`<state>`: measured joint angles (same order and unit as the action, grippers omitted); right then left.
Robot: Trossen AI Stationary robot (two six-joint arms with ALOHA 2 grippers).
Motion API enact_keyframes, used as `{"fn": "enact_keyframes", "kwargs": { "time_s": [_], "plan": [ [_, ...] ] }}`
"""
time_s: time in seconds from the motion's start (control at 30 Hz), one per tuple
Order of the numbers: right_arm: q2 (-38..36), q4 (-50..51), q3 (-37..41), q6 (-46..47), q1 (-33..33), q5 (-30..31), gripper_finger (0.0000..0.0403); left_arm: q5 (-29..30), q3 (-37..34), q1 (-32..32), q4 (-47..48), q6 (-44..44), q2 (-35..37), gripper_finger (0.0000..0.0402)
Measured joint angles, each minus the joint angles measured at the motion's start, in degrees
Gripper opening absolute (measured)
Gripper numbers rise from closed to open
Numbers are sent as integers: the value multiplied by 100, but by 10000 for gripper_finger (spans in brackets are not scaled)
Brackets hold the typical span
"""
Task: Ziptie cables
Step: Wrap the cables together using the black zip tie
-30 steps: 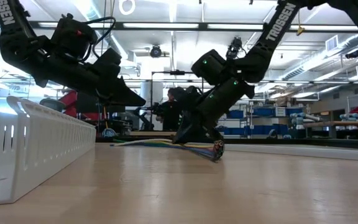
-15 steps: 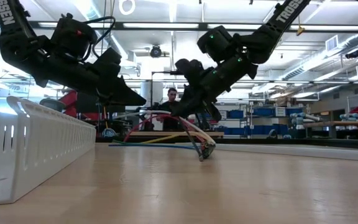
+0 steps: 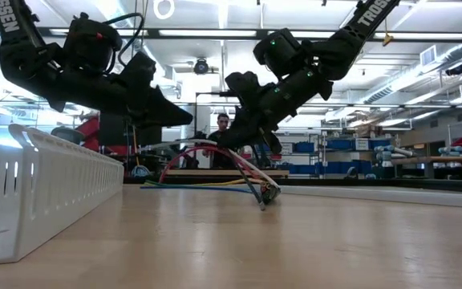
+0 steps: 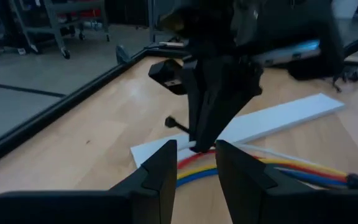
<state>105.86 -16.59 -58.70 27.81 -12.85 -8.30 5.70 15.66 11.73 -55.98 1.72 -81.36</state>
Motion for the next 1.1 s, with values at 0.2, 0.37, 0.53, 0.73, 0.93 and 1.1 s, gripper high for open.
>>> {"fn": "enact_keyframes", "kwargs": {
  "time_s": [0.2,0.37,0.53,0.73,0.93,1.1],
  "plan": [
    [-2,-331,-3,-96,99,-55,0,178,20,0,-15,-112,-275,120],
    [-2,-303,-2,-96,164,-52,0,318,285,0,-138,-113,-822,120],
    [-3,-305,-3,-107,191,-50,0,10,671,2,-120,-2,-1434,120],
    [-4,-255,-4,-167,187,-31,0,-332,751,0,-116,4,-1652,117],
    [-6,-57,-4,-218,187,12,0,-932,560,-7,-321,8,-1417,99],
    [-8,251,-6,-240,187,145,0,-1446,133,-20,-793,4,-760,94]
  ]
}}
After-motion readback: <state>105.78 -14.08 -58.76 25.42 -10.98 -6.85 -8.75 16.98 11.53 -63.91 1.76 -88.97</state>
